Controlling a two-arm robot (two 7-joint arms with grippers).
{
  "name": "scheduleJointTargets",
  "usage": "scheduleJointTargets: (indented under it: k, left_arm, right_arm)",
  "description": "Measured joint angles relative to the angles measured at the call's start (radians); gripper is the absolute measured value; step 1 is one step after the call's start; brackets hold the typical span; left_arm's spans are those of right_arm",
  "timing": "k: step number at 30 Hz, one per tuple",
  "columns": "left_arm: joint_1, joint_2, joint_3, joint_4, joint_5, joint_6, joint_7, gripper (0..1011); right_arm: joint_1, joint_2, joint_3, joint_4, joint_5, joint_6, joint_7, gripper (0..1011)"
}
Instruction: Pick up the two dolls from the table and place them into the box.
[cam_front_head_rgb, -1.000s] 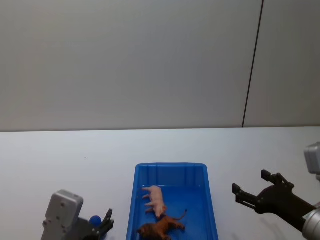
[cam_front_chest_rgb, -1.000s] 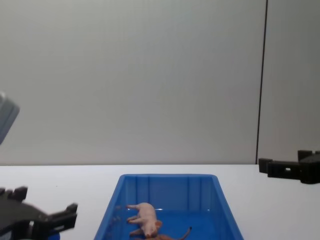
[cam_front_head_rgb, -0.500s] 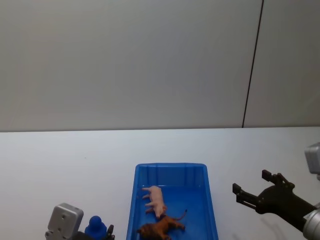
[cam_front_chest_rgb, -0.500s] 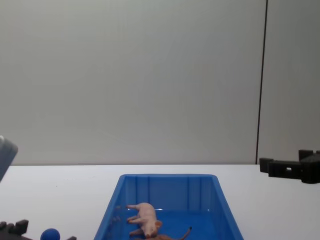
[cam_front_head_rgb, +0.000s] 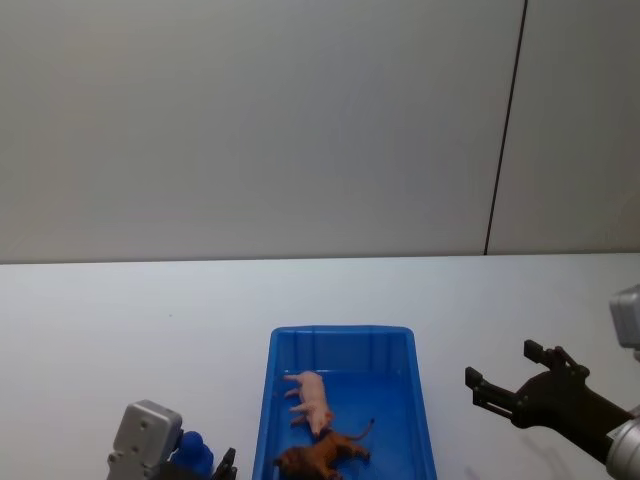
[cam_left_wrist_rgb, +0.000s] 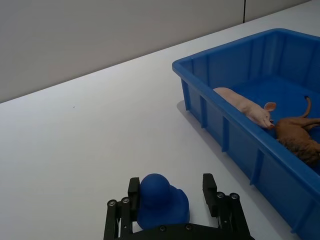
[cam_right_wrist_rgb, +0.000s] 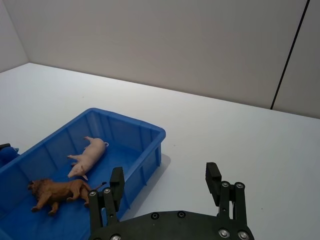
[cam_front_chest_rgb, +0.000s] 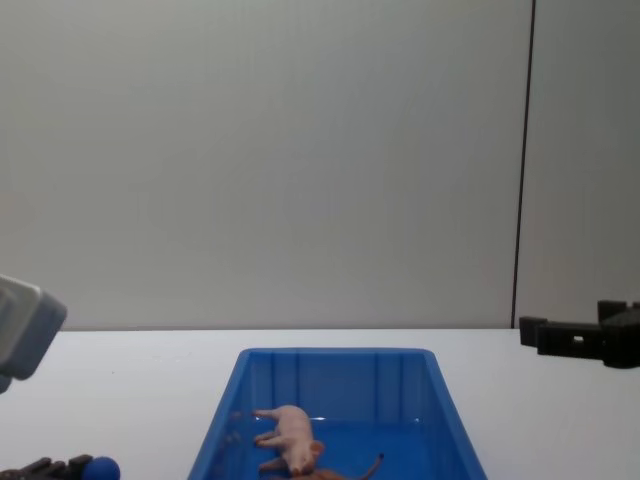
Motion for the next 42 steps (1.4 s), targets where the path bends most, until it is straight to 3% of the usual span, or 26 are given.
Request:
scheduleJointTargets:
  k: [4, 7, 18, 28, 37, 42]
  left_arm:
    - [-0.011, -0.010, -0.002, 0.007, 0.006, 0.019, -0.007, 730]
    - [-0.019, -0.016, -0.003, 0.011, 0.010, 0.032, -0.011, 603]
    - [-0.047, -0.030, -0.015, 0.001, 0.036, 0.056, -0.020, 288]
    - [-0.094, -0.048, -0.030, -0.041, 0.080, 0.057, -0.041, 220]
    - [-0.157, -0.097, -0.026, -0.064, 0.120, 0.047, -0.093, 167]
    - [-0.185, -0.128, -0.015, -0.060, 0.129, 0.036, -0.130, 304]
  right_arm:
    - [0.000, 0.000, 0.000, 0.000, 0.000, 0.000, 0.000, 1001]
    - [0.000, 0.000, 0.000, 0.000, 0.000, 0.000, 0.000, 1001]
    - [0.000, 0.000, 0.000, 0.000, 0.000, 0.000, 0.000, 1001]
    - [0.000, 0.000, 0.000, 0.000, 0.000, 0.000, 0.000, 1001]
    - [0.000, 0.000, 0.000, 0.000, 0.000, 0.000, 0.000, 1001]
    - [0.000, 0.000, 0.000, 0.000, 0.000, 0.000, 0.000, 1001]
